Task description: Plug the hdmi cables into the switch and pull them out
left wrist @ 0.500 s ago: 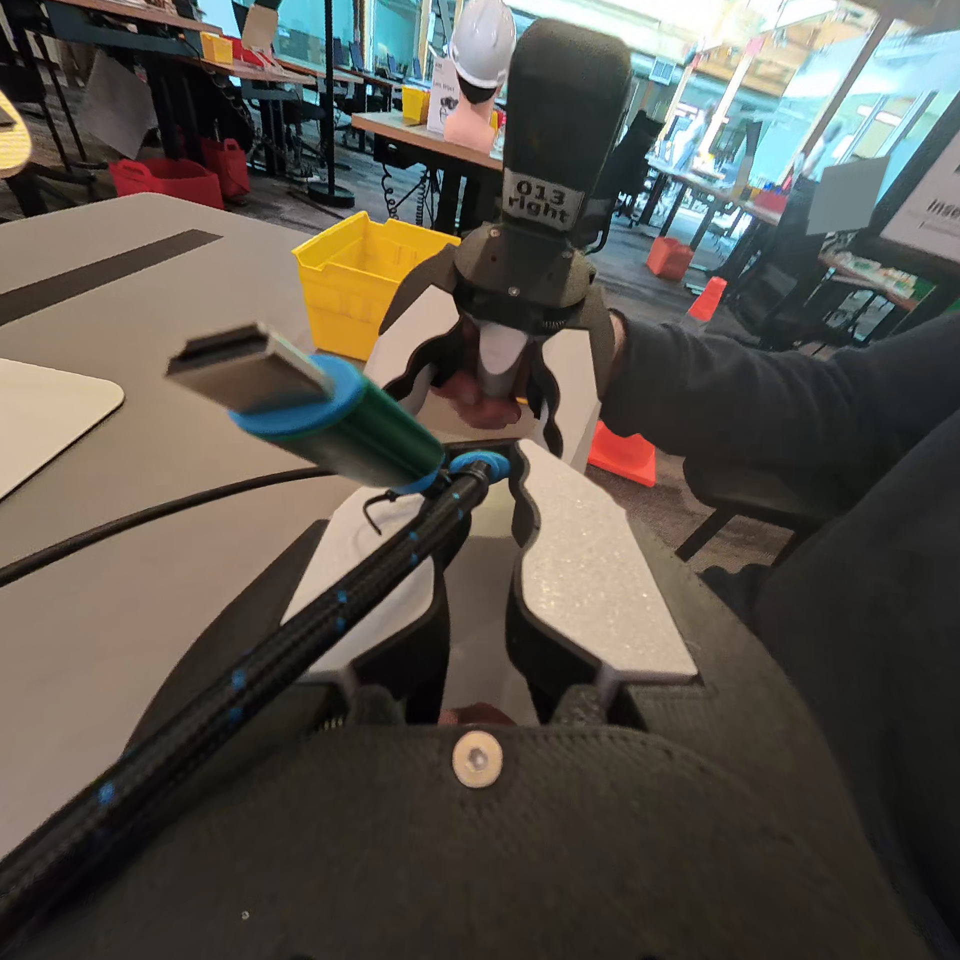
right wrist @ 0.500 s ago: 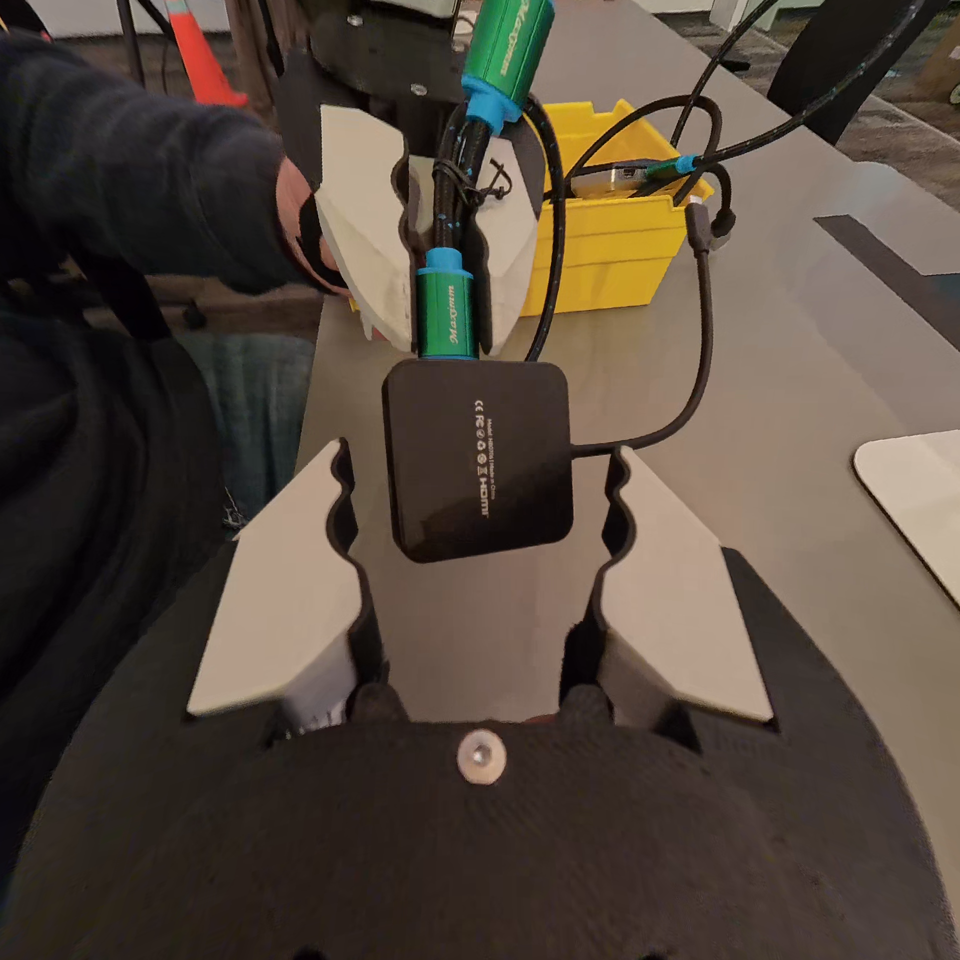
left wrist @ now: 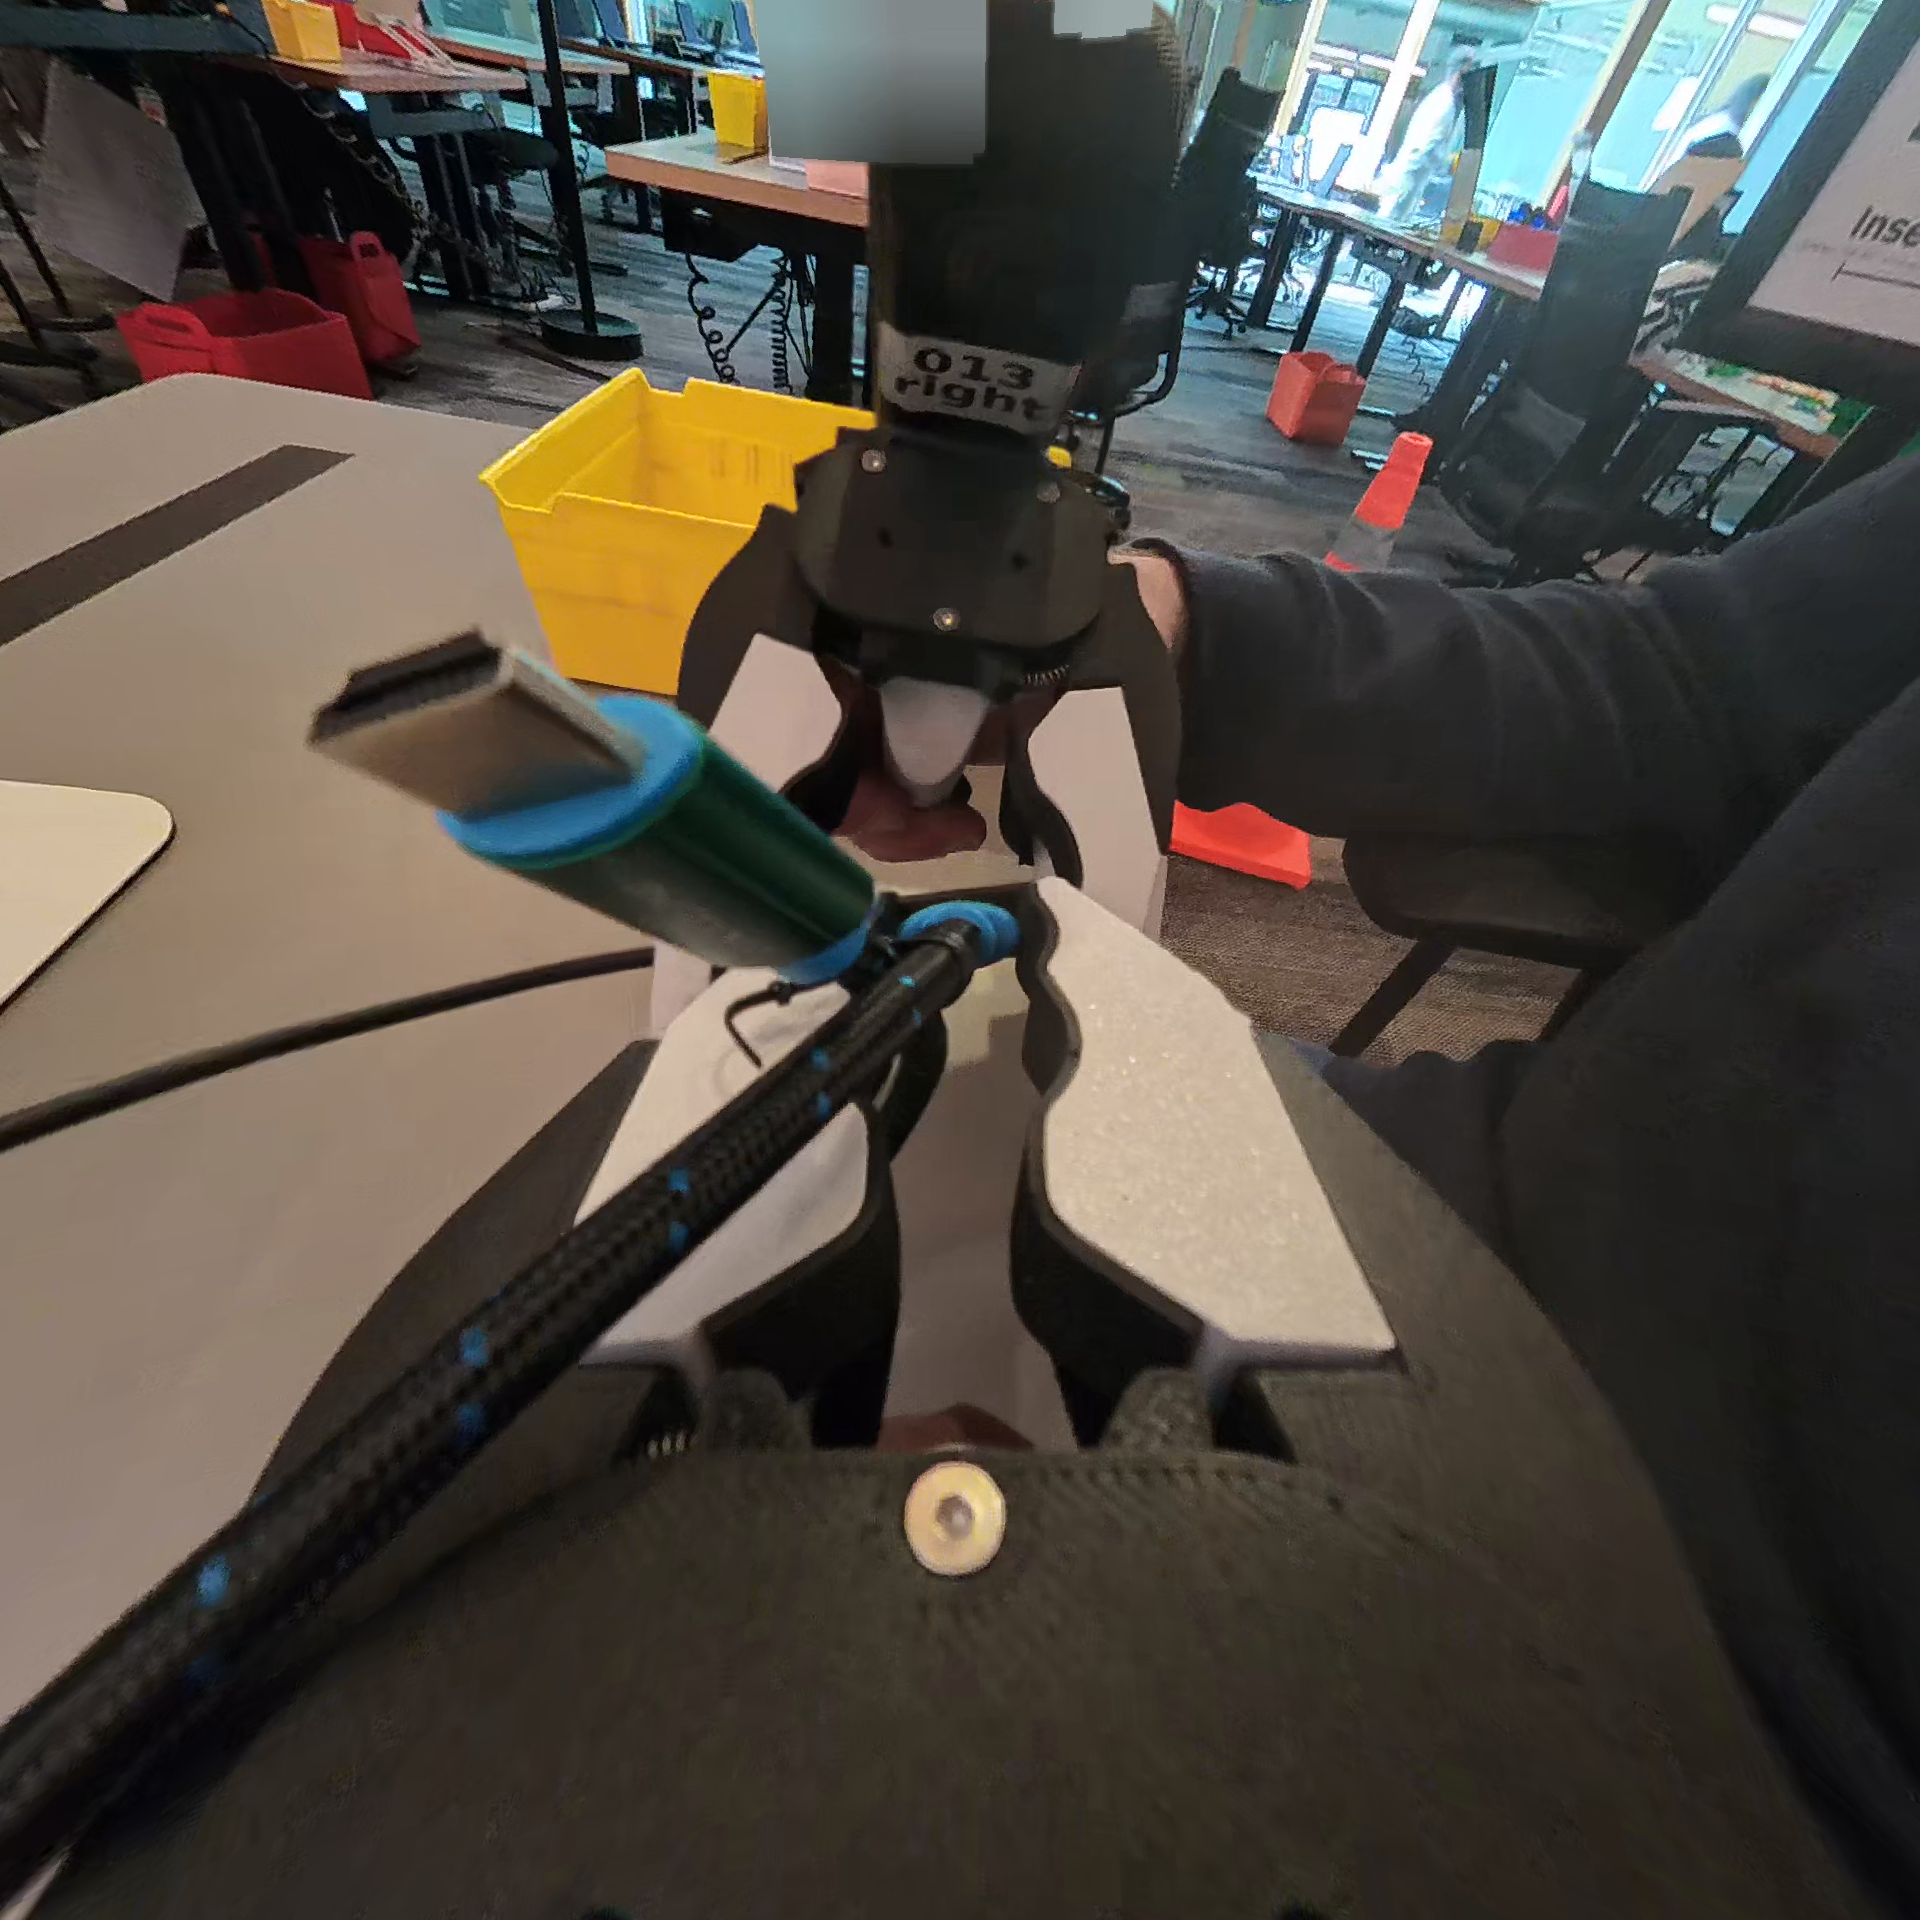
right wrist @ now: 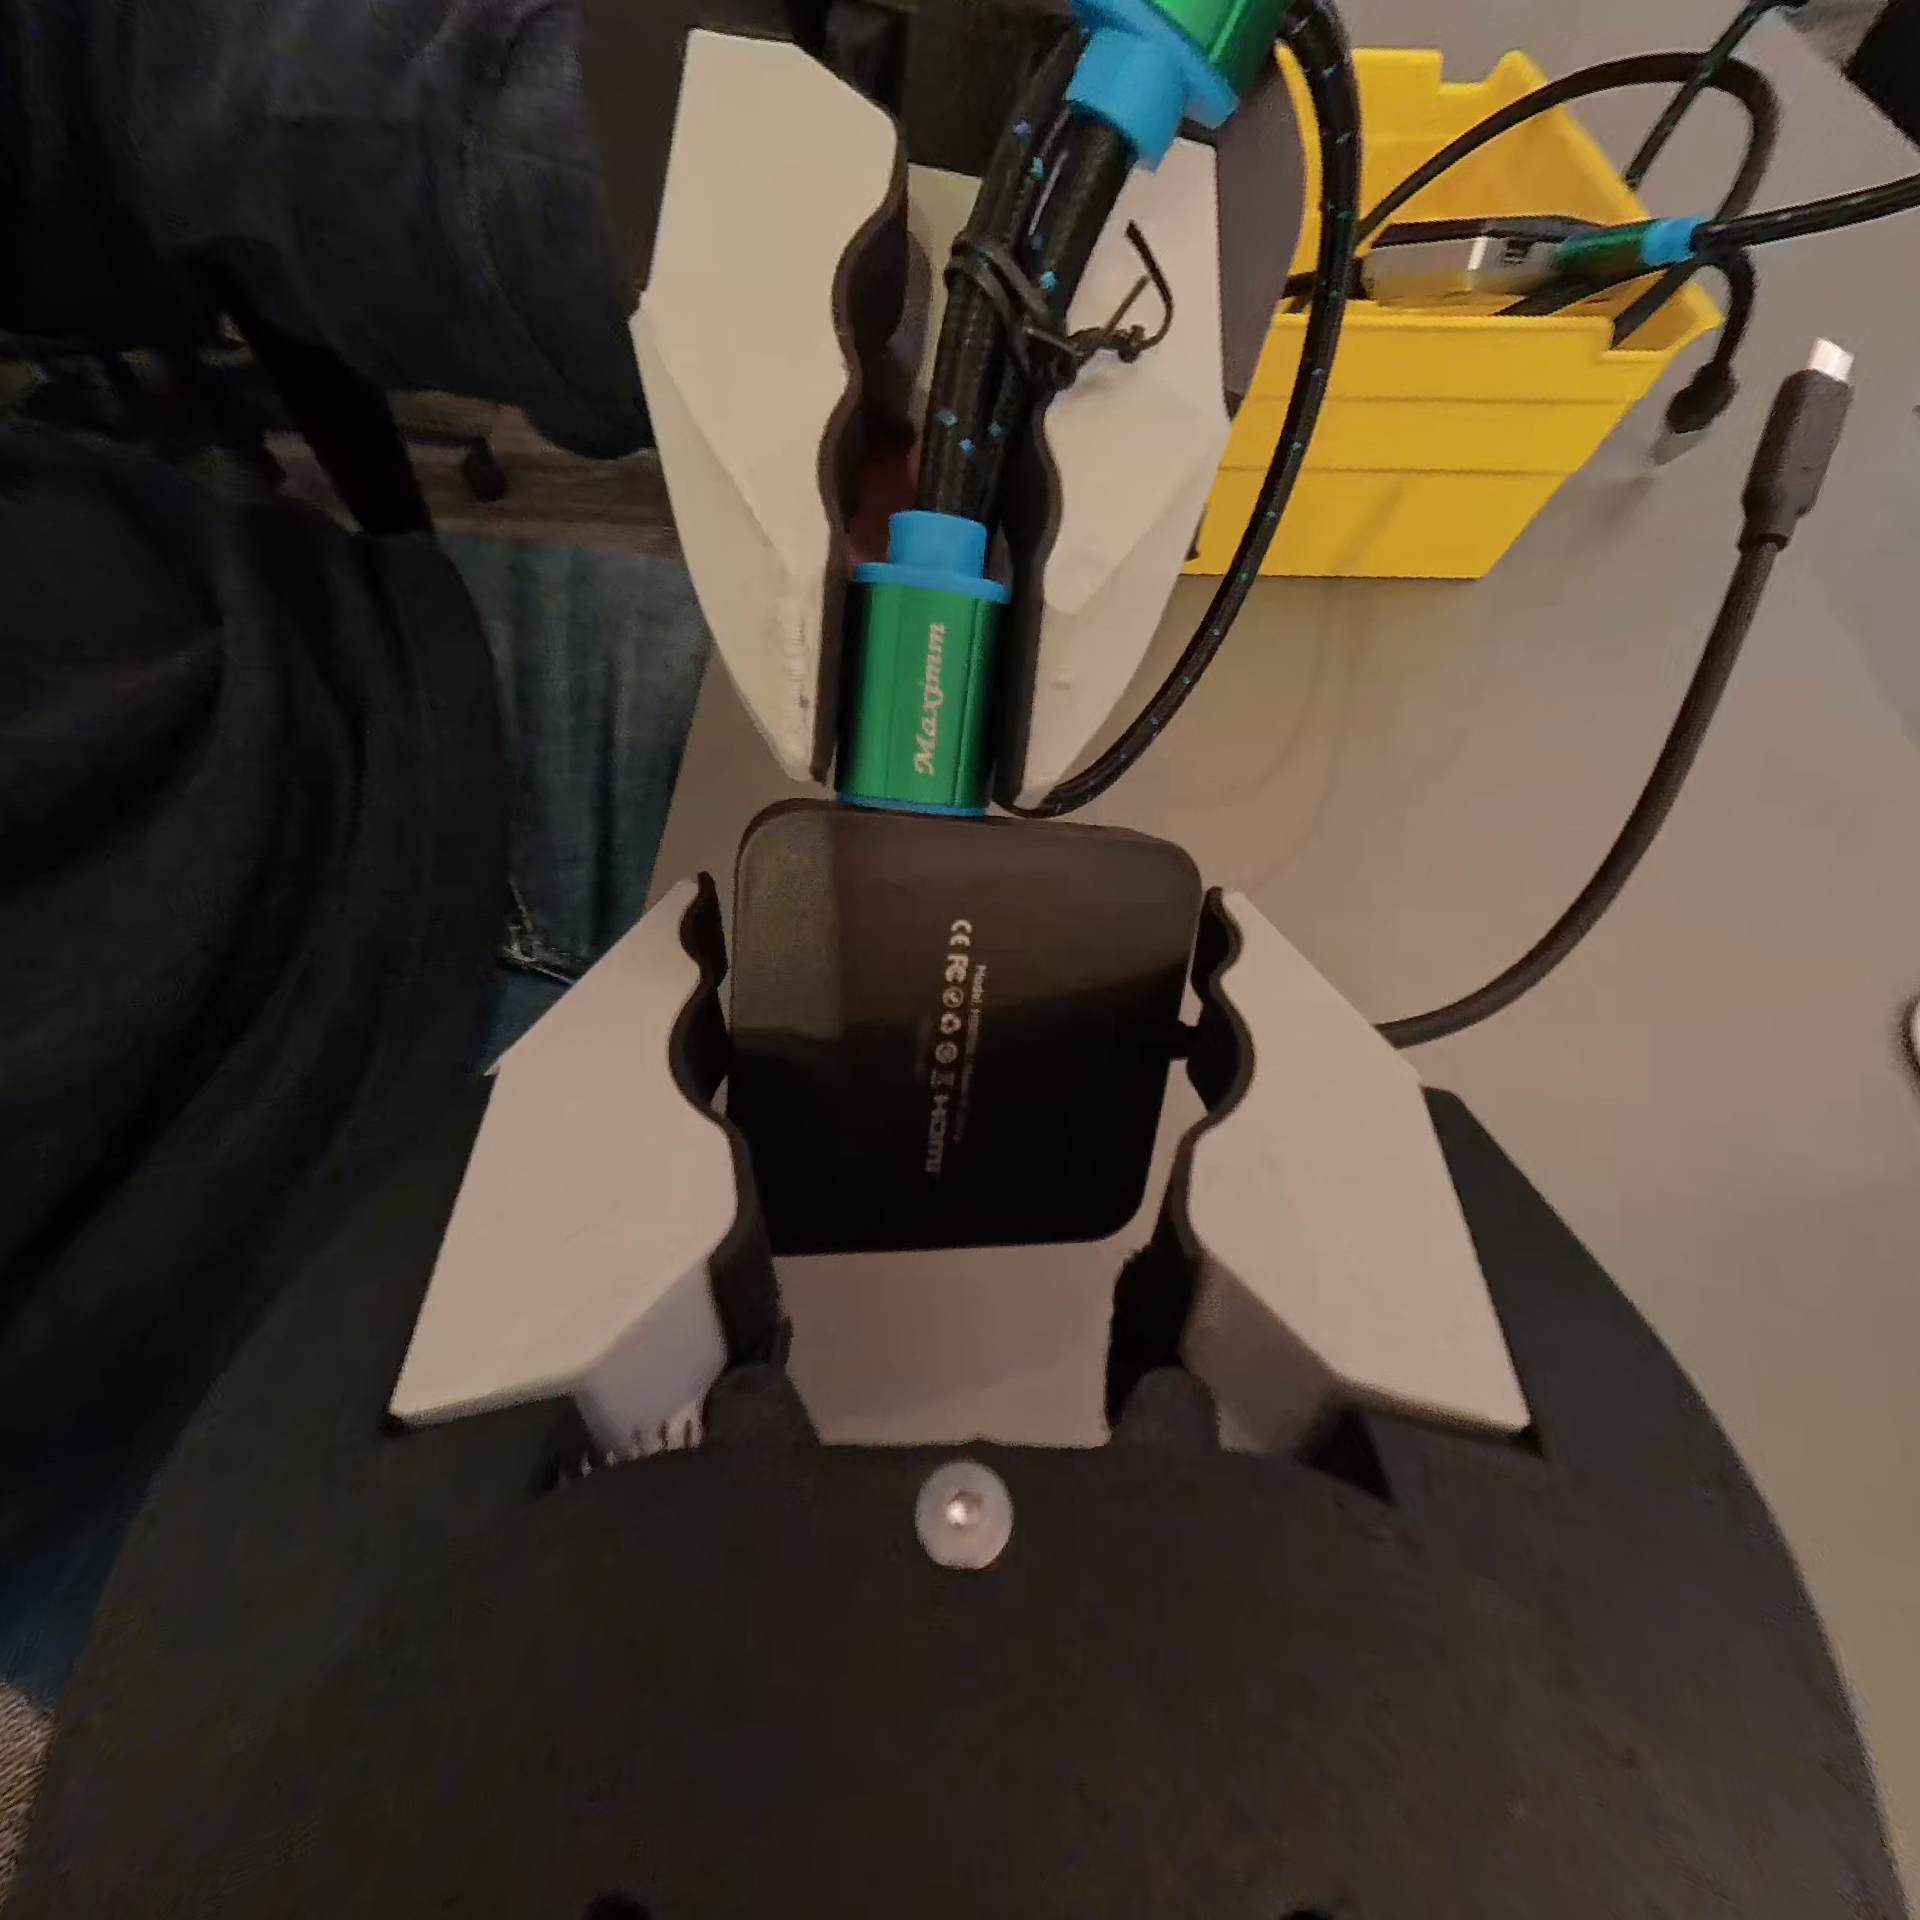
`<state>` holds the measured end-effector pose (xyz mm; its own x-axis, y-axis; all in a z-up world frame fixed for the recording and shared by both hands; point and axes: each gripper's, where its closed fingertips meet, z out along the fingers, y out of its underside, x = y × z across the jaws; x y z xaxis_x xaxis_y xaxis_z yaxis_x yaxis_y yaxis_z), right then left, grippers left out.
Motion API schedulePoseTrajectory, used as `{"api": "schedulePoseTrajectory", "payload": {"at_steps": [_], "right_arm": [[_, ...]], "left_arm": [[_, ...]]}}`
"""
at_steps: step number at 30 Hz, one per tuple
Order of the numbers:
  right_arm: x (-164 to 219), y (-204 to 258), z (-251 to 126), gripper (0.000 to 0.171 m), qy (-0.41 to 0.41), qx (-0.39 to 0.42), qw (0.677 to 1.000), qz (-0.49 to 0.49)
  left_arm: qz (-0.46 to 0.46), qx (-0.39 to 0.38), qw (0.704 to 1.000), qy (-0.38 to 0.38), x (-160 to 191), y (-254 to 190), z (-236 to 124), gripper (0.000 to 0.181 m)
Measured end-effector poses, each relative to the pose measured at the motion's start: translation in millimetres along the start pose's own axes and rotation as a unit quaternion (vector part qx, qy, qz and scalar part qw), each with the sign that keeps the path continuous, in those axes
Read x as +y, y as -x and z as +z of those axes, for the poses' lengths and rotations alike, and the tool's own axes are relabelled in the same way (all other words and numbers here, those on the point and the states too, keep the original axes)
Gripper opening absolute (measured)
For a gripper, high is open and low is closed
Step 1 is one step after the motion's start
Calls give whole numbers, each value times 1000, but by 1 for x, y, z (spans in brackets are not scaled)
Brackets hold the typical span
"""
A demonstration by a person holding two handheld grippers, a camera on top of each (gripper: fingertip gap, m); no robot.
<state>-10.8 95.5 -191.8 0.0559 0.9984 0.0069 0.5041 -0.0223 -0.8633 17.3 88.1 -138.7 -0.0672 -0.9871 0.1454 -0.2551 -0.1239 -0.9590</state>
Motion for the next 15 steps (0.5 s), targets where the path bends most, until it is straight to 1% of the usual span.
{"api": "schedulePoseTrajectory", "payload": {"at_steps": [1, 4, 6, 12, 15], "right_arm": [[-1, 3, 1, 85, -4, -11, 1000, 3], [6, 6, 5, 84, 19, -18, 1000, -1], [12, 5, 6, 84, 39, -9, 999, -7], [15, -6, 3, 83, 59, 33, 998, -4], [16, -6, 1, 83, 75, 41, 996, -1]], "left_arm": [[0, 1, 1000, -1, 0, 0, 0, 21], [8, 3, 1000, 12, 3, -1, 2, 21], [12, -1, 1000, 21, 7, -1, 4, 21], [-1, -22, 1000, 18, 7, 6, 4, 21], [-4, -15, 1000, 24, 8, 6, 2, 21]]}}
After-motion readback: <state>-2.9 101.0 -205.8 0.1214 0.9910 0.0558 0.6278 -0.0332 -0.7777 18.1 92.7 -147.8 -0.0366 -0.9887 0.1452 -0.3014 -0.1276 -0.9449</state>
